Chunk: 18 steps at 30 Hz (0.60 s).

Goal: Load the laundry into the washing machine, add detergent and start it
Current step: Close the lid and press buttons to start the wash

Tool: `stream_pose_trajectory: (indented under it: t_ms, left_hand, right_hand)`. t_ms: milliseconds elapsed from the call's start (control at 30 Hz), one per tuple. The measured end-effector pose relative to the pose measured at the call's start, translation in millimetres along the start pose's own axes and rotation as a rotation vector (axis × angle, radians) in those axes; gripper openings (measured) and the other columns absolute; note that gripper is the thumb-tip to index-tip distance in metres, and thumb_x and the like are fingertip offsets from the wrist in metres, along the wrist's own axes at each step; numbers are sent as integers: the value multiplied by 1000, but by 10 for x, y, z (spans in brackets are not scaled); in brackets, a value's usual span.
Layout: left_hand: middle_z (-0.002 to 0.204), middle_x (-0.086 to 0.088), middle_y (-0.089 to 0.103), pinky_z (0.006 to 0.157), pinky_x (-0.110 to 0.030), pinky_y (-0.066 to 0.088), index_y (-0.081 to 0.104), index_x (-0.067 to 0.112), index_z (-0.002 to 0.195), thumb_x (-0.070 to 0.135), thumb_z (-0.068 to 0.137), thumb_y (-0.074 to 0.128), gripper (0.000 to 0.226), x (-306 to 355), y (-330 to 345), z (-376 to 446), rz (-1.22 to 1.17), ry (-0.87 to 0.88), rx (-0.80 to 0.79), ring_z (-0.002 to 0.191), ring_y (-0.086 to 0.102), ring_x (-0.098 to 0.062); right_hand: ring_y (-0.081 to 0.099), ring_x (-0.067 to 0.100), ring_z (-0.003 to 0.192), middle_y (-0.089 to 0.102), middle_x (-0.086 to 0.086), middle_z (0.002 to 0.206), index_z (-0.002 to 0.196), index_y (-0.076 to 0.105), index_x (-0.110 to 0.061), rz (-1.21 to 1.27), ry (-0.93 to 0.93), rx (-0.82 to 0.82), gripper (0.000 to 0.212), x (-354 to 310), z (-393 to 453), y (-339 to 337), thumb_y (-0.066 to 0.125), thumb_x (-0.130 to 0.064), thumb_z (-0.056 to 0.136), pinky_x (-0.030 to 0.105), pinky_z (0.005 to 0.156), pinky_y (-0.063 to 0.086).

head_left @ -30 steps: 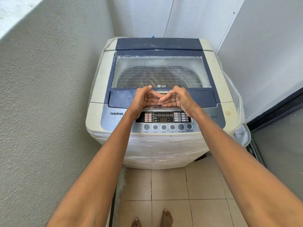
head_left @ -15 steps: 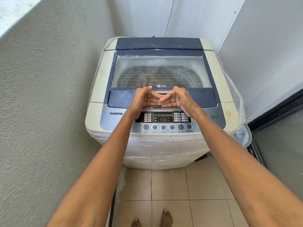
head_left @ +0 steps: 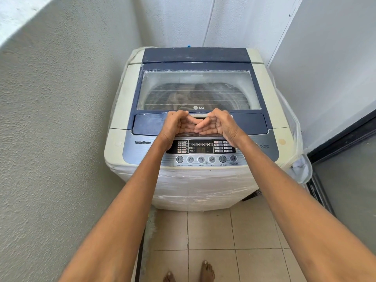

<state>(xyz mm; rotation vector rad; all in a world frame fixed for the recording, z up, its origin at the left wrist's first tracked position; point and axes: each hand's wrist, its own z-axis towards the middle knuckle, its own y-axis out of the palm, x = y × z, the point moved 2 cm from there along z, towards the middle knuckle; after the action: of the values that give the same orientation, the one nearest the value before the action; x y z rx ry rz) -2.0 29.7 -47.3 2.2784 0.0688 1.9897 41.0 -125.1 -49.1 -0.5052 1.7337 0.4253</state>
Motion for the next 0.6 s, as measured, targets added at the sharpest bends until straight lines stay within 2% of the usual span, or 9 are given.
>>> stream_pose_trajectory:
  t_ms: [267, 400, 533, 600]
  left_hand:
    - [70, -9, 73, 67, -22, 57, 69, -6, 81, 13, 87, 34, 41, -20, -2, 21, 5, -12, 17, 66, 70, -19]
    - [71, -11, 73, 68, -23, 58, 70, -4, 78, 20, 76, 37, 41, -25, 2, 20, -2, -18, 14, 66, 70, -20]
    - [71, -9, 74, 68, -23, 58, 70, -4, 78, 12, 86, 33, 41, -20, 1, 22, 3, -13, 14, 66, 70, -19]
    - [71, -9, 74, 68, -23, 58, 69, -7, 81, 9, 87, 31, 42, -21, -4, 26, 7, -17, 15, 67, 70, -19]
  right_hand:
    - [69, 34, 87, 69, 30, 92, 86, 67, 14, 4, -1, 7, 46, -4, -13, 7, 32, -15, 92, 32, 79, 58]
    - [69, 35, 86, 68, 31, 93, 85, 67, 14, 10, 5, 18, 46, -11, -18, 16, 32, -15, 92, 32, 78, 58]
    - [69, 34, 85, 69, 29, 91, 85, 67, 15, 11, 5, 16, 46, -9, -8, 17, 34, -17, 90, 32, 77, 58]
    - [69, 34, 84, 70, 26, 88, 88, 65, 19, 22, 13, 19, 49, -9, -1, 20, 38, -23, 83, 32, 77, 59]
